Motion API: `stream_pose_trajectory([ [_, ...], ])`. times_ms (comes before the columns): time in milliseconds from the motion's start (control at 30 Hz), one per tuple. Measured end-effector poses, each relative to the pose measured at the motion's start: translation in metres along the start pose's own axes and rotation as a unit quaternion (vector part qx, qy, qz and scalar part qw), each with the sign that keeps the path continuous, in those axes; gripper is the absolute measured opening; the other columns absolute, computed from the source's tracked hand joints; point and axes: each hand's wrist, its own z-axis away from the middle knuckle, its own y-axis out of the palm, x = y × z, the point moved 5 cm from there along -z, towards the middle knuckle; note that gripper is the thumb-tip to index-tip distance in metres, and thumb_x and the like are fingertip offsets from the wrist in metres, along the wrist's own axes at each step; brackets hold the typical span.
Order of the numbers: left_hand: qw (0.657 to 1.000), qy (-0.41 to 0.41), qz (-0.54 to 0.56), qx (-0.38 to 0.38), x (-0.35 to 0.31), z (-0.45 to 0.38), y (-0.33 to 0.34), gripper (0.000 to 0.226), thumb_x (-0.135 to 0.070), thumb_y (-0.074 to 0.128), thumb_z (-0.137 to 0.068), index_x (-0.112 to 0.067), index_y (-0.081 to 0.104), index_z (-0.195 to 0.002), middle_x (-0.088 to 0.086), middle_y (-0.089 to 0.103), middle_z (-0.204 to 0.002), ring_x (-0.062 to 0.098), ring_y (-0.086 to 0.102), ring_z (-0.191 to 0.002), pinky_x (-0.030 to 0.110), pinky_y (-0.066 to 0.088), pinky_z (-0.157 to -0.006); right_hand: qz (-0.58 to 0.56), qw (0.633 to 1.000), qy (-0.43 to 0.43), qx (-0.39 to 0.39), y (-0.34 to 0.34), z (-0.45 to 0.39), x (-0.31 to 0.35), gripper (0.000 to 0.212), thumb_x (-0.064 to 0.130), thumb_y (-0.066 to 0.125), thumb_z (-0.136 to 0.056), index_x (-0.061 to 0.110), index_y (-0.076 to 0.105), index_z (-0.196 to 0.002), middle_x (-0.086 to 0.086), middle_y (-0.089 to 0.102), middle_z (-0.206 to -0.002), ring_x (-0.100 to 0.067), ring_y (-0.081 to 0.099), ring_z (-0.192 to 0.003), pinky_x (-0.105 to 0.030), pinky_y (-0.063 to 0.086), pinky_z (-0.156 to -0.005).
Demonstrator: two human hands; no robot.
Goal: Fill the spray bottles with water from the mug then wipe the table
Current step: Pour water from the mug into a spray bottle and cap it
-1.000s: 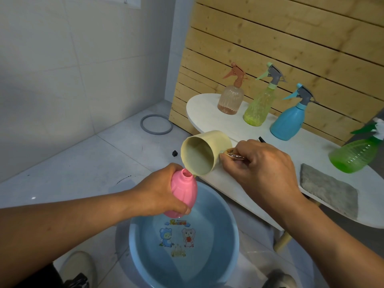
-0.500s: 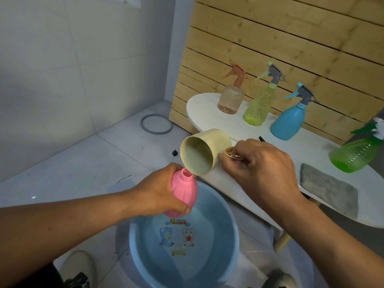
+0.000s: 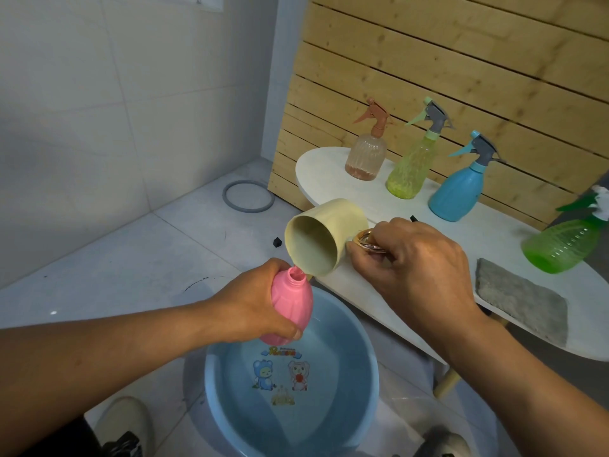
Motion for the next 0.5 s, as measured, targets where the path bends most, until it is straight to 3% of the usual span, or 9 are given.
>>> stream_pose_trajectory([
  [500, 1.000, -0.003, 0.003, 0.003, 0.0001, -0.0002, 0.0015, 0.091, -0.035, 0.098, -0.063, -0.042, 0.039, -0.131, -0.021, 0.054, -0.113, 0.004, 0.056, -0.100, 0.012, 0.049, -0.061, 0.013, 1.000, -0.017, -0.010, 0.0000, 0.0018, 0.0008, 0.038, 0.052, 0.055, -0.099, 0.026, 0.055, -0.071, 0.009, 0.046, -0.065, -0.014, 0.042, -0.063, -0.029, 0.034, -0.050],
])
